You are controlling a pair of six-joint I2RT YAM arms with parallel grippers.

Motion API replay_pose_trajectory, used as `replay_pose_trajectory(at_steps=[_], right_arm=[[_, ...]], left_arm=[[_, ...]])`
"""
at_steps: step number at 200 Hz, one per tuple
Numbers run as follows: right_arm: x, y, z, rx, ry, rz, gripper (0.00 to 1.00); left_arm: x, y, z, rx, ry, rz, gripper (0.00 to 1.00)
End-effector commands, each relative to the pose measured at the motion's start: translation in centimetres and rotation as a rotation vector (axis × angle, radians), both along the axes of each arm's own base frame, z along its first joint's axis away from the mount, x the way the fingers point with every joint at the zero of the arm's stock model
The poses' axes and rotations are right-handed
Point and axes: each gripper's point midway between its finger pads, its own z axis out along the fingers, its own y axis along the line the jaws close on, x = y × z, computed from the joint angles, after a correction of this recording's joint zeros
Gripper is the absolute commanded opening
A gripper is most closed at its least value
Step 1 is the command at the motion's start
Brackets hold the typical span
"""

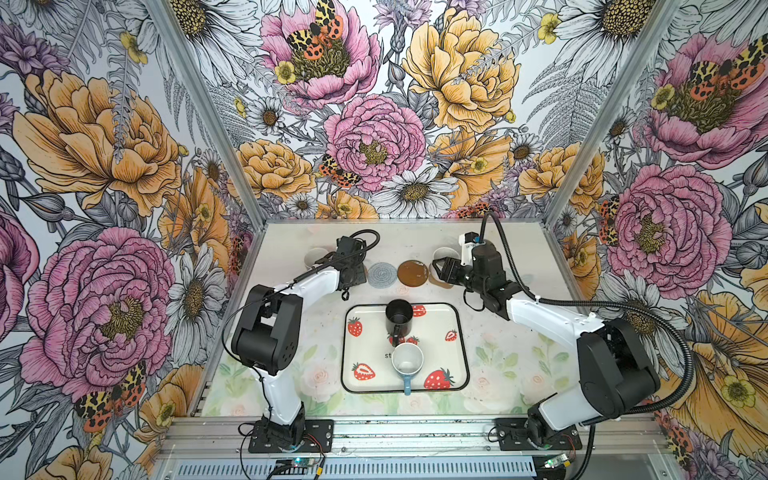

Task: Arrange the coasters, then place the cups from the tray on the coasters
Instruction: 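Lower the red-lined mug onto the woven rattan coaster with the left gripper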

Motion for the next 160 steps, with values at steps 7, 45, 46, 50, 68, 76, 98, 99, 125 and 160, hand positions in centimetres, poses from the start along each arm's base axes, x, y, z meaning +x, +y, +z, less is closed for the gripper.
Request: replay_pose_trajectory(at_steps=[7, 45, 46, 50, 68, 76, 98, 99, 125, 160], right_arm=[[0.6, 0.3, 1.0, 0.001, -0.027, 0.017, 0.6], [0.7, 0.4, 0.8, 0.001, -0.023, 0.017, 0.61], [0.7, 0.4, 0.8, 0.001, -0.023, 0.017, 0.6], [0.7, 0.4, 0.8, 0.003, -0.022, 0.017, 0.61], [0.7, 0.4, 0.7, 0.003, -0.017, 0.019, 0.6], [0.7, 0.5, 0.7, 0.005, -0.018, 0.02, 0.61], [0.7, 0.5, 0.7, 0.004, -0.019, 0.02, 0.61], [0.7, 0.5, 0.7, 0.004, -0.019, 0.02, 0.61], [0.7, 0.5, 0.7, 0.005, -0.018, 0.021, 0.61], [0.7, 0.5, 0.5, 0.005, -0.012, 0.023, 0.61]], left_arm=[[2.8, -0.4, 3.3, -0.048, -0.123, 0.01, 0.0], [2.7, 0.1, 1.3, -0.028, -0.084, 0.017, 0.0], [2.7, 0.1, 1.3, -0.028, -0.083, 0.017, 0.0], [2.8, 0.1, 1.2, -0.026, -0.082, 0.018, 0.0], [2.7, 0.3, 1.2, -0.022, -0.081, 0.019, 0.0], [2.7, 0.4, 1.0, -0.02, -0.078, 0.022, 0.0], [2.7, 0.5, 1.0, -0.019, -0.077, 0.024, 0.0], [2.7, 0.5, 0.9, -0.02, -0.076, 0.025, 0.0], [2.7, 0.4, 0.6, -0.023, -0.067, 0.02, 0.0], [2.6, 0.1, 0.1, -0.036, -0.051, 0.012, 0.0]])
